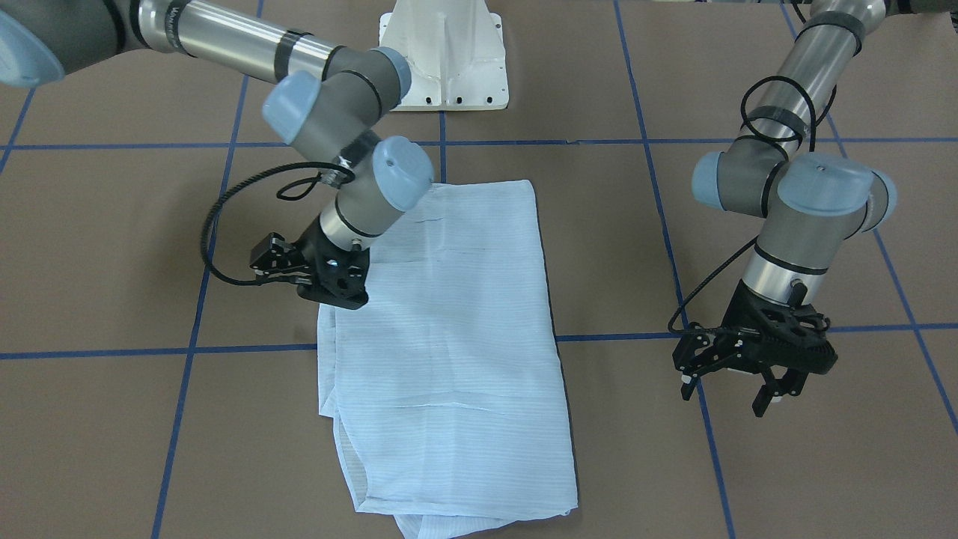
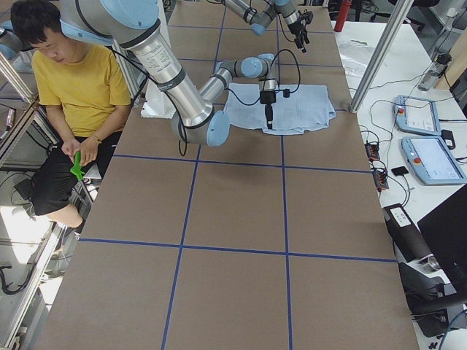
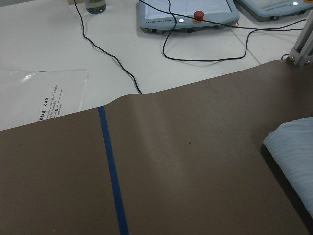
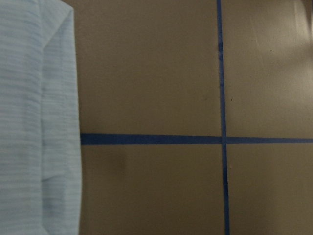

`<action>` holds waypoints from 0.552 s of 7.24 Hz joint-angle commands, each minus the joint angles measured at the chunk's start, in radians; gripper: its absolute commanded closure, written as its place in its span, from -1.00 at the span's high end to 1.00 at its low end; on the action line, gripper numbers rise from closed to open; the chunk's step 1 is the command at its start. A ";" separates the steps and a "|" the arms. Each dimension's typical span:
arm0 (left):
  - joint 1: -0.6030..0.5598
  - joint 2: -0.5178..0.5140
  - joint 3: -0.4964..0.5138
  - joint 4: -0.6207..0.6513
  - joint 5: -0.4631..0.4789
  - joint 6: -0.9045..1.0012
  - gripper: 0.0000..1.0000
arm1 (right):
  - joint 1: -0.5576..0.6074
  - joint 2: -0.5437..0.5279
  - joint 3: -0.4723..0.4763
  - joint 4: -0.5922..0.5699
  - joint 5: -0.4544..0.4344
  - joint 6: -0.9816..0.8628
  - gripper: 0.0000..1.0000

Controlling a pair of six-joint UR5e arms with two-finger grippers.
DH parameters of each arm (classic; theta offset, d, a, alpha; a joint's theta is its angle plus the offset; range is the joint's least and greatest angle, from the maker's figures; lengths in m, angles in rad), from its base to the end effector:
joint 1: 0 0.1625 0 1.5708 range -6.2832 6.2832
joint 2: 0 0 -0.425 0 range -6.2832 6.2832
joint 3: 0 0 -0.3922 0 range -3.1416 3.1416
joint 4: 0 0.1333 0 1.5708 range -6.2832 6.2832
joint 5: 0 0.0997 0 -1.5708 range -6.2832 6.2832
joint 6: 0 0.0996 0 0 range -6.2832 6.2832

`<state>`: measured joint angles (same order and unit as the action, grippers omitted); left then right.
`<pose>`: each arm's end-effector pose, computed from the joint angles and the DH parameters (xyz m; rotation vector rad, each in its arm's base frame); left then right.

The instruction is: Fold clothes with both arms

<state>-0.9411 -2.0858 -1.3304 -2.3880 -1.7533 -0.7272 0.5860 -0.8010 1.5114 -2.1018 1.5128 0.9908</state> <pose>0.3307 -0.6495 0.3827 0.7443 0.8105 0.0122 -0.5138 -0.5080 0.2920 0.1470 -0.1179 0.0112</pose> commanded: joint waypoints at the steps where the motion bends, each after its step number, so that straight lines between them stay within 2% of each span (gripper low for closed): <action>1: 0.007 0.030 -0.062 0.010 -0.002 -0.011 1.00 | 0.032 -0.141 0.287 0.008 0.016 -0.055 1.00; 2: 0.040 0.041 -0.099 0.013 -0.002 -0.070 1.00 | 0.040 -0.145 0.376 0.034 0.105 -0.031 1.00; 3: 0.101 0.055 -0.143 0.013 -0.002 -0.143 1.00 | 0.038 -0.188 0.459 0.083 0.140 0.048 1.00; 4: 0.199 0.085 -0.212 0.012 0.002 -0.208 1.00 | 0.037 -0.266 0.513 0.209 0.147 0.098 1.00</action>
<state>-0.8390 -2.0300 -1.4704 -2.3757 -1.7542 -0.8559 0.6227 -0.9906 1.9394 -2.0078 1.6326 1.0233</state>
